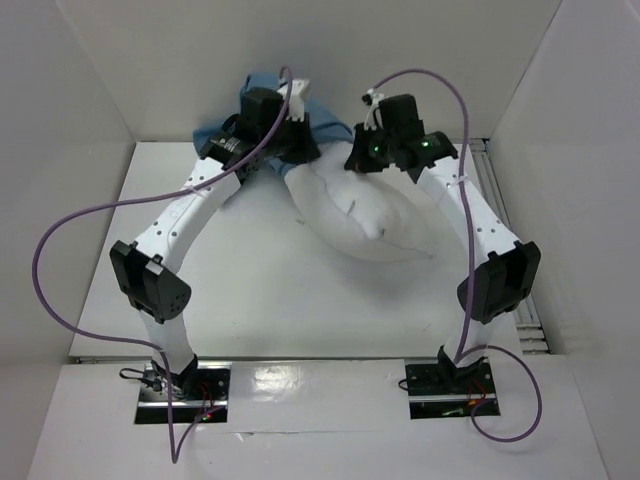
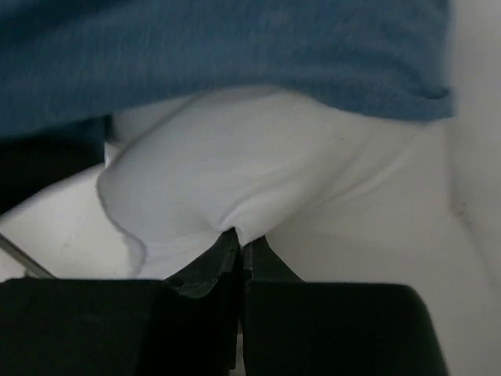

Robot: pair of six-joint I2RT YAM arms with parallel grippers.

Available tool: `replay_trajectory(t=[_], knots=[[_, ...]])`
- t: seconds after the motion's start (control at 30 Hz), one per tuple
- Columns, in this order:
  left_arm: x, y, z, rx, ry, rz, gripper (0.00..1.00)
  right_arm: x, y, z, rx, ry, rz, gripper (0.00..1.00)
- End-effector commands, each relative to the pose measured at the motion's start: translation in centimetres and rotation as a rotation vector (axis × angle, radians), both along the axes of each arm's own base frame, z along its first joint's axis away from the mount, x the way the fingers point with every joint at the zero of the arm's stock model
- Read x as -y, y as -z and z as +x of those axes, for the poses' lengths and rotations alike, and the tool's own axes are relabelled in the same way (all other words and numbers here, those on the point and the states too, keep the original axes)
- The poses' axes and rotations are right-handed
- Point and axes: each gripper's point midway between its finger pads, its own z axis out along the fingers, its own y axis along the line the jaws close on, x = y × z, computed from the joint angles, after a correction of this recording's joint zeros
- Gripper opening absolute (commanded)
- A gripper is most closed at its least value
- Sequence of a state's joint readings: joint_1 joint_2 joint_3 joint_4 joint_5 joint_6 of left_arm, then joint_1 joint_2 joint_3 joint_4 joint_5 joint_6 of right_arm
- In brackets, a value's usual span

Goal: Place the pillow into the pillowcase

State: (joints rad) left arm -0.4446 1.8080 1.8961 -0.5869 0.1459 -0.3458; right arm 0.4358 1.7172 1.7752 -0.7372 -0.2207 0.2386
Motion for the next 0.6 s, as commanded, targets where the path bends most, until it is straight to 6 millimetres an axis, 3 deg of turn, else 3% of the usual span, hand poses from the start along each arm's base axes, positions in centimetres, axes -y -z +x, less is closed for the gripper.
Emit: replay_trajectory(t=[0.0, 0.1, 0.13, 0.2, 0.27, 0.33, 0.37, 0.43, 0.5, 0.53, 0.57], knots=[[10.3, -14.6, -10.1, 0.169, 0.462, -0.336, 0.0, -2.0, -11.6, 2.3, 0.259, -0.007, 0.225, 0.0], [10.7, -16.1, -12.2, 0.165, 0.522, -0.45, 0.0, -2.5, -9.3, 2.8, 0.214, 0.023, 0.261, 0.0], [11.2, -12.9, -11.7, 0.092, 0.506, -0.437, 0.0, -2.5, -6.1, 2.3, 0.135, 0.054, 0.273, 0.0], [11.0, -10.0, -10.7, 0.011, 0.462, -0.417, 0.0, -2.4, -4.8, 3.2, 0.127, 0.077, 0.335, 0.0], [10.2, -10.0, -10.9, -0.028, 0.473, -0.427, 0.0, -2.1, -3.2, 2.8, 0.069, 0.085, 0.379, 0.0], [9.4, -10.3, -11.3, -0.039, 0.455, -0.42, 0.0, -1.7, -4.4, 2.3, 0.086, 0.067, 0.401, 0.0], [8.3, -12.4, -12.4, 0.017, 0.447, -0.423, 0.0, -1.1, -4.9, 1.8, 0.104, 0.05, 0.389, 0.0], [7.3, -14.0, -13.8, 0.059, 0.424, -0.416, 0.0, -0.8, -4.9, 0.4, 0.085, 0.023, 0.363, 0.0], [5.6, -16.2, -16.3, 0.092, 0.412, -0.42, 0.0, -0.3, -5.7, -1.7, 0.075, -0.031, 0.356, 0.0], [5.4, -16.9, -17.4, 0.104, 0.409, -0.418, 0.0, 0.0, -7.1, -3.0, 0.107, -0.057, 0.357, 0.0], [5.0, -17.2, -18.2, 0.116, 0.408, -0.411, 0.0, 0.2, -7.2, -3.9, 0.095, -0.064, 0.358, 0.0]])
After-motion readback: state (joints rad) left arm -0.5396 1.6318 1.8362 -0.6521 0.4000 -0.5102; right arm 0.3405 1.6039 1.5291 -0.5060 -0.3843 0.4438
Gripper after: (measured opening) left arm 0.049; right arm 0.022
